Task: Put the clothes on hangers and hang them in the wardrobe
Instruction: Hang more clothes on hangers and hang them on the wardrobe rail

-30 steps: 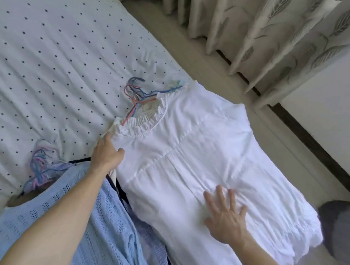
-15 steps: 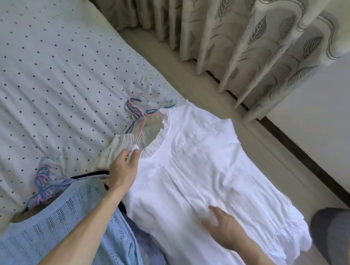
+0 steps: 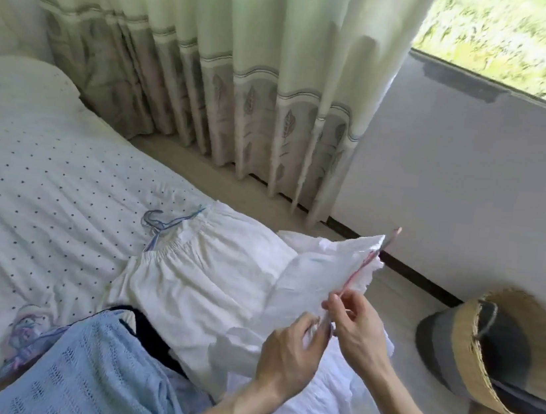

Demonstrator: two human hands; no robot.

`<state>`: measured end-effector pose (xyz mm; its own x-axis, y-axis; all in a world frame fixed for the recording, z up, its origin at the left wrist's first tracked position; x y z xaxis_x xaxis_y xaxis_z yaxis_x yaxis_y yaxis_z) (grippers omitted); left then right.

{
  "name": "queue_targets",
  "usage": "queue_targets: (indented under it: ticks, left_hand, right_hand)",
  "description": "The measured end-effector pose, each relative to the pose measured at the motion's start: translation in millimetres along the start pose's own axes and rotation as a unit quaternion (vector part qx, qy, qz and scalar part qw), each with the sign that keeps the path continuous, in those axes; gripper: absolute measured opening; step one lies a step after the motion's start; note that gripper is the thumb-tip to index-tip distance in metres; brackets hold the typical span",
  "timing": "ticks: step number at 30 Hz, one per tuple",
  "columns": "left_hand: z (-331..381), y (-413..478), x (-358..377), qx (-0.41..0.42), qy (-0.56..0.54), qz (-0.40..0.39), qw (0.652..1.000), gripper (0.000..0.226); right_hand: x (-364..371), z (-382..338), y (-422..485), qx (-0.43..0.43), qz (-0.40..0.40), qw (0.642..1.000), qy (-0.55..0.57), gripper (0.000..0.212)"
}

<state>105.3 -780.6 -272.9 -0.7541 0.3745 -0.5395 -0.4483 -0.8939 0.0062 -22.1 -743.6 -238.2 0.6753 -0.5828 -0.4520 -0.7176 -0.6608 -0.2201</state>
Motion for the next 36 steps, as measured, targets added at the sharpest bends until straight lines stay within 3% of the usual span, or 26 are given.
queue_targets:
  ticks: [5,8,9,11,13,18,22,25,26,32,36]
  left_hand:
    - [81.1,-37.7,38.9,0.109,-0.004,-0.187,0.976,0.033]
    - [128.5,-18.3,44.0,0.169,-0.029,-0.134,0.976,0.015]
    - [155.7,-16.1,46.6,0.217,-0.039,-0.109,0.969,0.024]
    - [216.9,-20.8,61.5,0.345,-0.006,-0.097,0.934,0.056]
    - [276.2,-35.7,84.1,0.467,0.071,-0.105,0.875,0.072]
    - [394.3,-129.5,138.8,0.637,0.135,-0.18,0.737,0.057]
    - [441.7,-201.0,177.0,0.598,0.041,-0.312,0.737,0.034]
    - [466.0,-253.7,207.3,0.586,-0.027,-0.346,0.732,0.034]
    - [474.2,-273.9,216.6,0.594,-0.038,-0.355,0.721,0.035]
    - [519.0,-346.0,271.3,0.567,-0.085,-0.43,0.697,0.035]
    - [545.1,-388.1,303.8,0.595,-0.102,-0.453,0.656,0.035]
  right_hand:
    - [-125.4,20.6,-64.7,-0.025,0.07,0.997,-0.01,0.013]
    - [-184.7,28.1,-105.7,-0.03,0.068,0.997,-0.032,0.013]
    - [-207.8,31.8,-125.6,-0.027,0.078,0.996,-0.032,0.013]
    - [-255.4,37.1,-168.8,-0.033,0.115,0.992,-0.038,0.015]
    - [-301.0,39.9,-211.3,-0.037,0.15,0.987,-0.053,0.016]
    - [-397.5,44.1,-311.0,-0.008,0.243,0.965,-0.098,0.017]
    - [-454.0,69.2,-376.6,0.039,0.366,0.925,-0.1,0.014]
    - [-487.5,102.2,-428.5,0.086,0.464,0.876,-0.098,0.009]
    - [-496.0,114.2,-447.6,0.111,0.487,0.859,-0.108,0.017]
    - [-515.0,153.8,-548.7,0.273,0.561,0.749,-0.221,0.059]
    - [-521.3,151.0,-579.3,0.328,0.565,0.701,-0.284,0.044]
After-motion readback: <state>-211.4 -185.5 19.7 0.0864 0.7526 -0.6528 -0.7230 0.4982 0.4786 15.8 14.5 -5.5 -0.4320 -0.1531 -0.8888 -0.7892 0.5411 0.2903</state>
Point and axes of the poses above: each hand's wrist, its own y-axis towards the middle knuckle, its own x-axis out of the palm, z = x × y, the point moved 5 cm from there along y, towards the middle knuckle, and after that the axes turned 8 degrees about z, right-handed, at the moved point
